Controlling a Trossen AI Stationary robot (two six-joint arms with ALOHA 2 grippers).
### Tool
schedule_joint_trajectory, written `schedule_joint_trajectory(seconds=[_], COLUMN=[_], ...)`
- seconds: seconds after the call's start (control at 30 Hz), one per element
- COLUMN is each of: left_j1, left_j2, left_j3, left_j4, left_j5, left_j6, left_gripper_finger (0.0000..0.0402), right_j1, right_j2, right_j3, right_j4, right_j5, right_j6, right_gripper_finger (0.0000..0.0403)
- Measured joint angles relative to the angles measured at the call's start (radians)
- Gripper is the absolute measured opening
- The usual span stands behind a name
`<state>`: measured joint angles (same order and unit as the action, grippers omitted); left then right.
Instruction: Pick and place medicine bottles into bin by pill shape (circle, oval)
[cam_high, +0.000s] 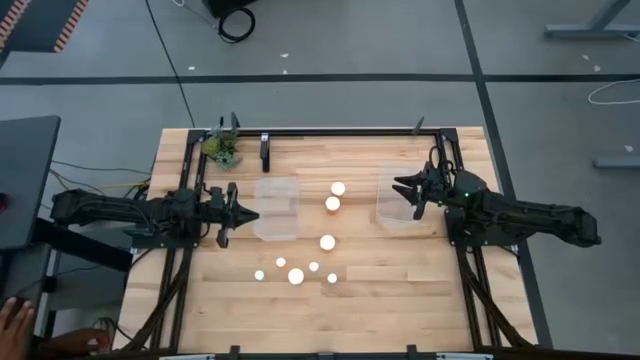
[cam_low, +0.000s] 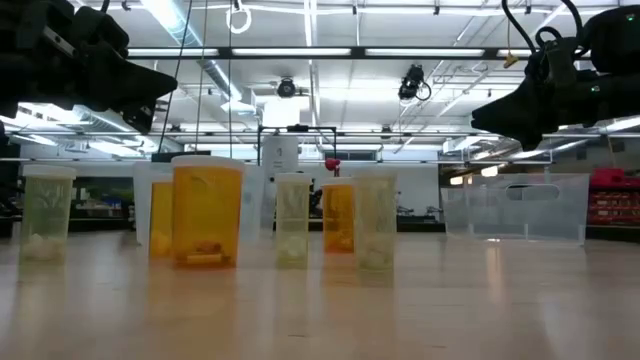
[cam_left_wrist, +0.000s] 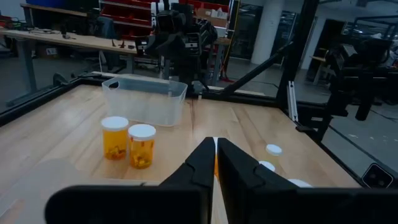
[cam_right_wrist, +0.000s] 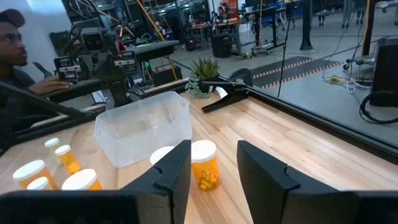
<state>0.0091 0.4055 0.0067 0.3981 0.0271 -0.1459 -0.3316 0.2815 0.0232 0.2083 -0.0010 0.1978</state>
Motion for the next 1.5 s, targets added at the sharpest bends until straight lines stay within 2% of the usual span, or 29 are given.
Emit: schedule_joint_trajectory(seconds=[0.93,1.27,1.5], left_j1=[0.000,0.000,0.000], left_j2=[0.000,0.000,0.000], left_j3=[0.000,0.000,0.000], left_j4=[0.000,0.000,0.000], left_j5=[0.000,0.000,0.000], left_j6=[0.000,0.000,0.000], left_gripper_finger=[0.0036,0.0026,0.0035], right_j1=[0.000,0.000,0.000], right_j2=[0.000,0.000,0.000], right_j3=[0.000,0.000,0.000], right_j4=[0.000,0.000,0.000], right_j5=[0.000,0.000,0.000], right_j6=[0.000,0.000,0.000], right_gripper_finger=[0.0136,0.0136,0.0136])
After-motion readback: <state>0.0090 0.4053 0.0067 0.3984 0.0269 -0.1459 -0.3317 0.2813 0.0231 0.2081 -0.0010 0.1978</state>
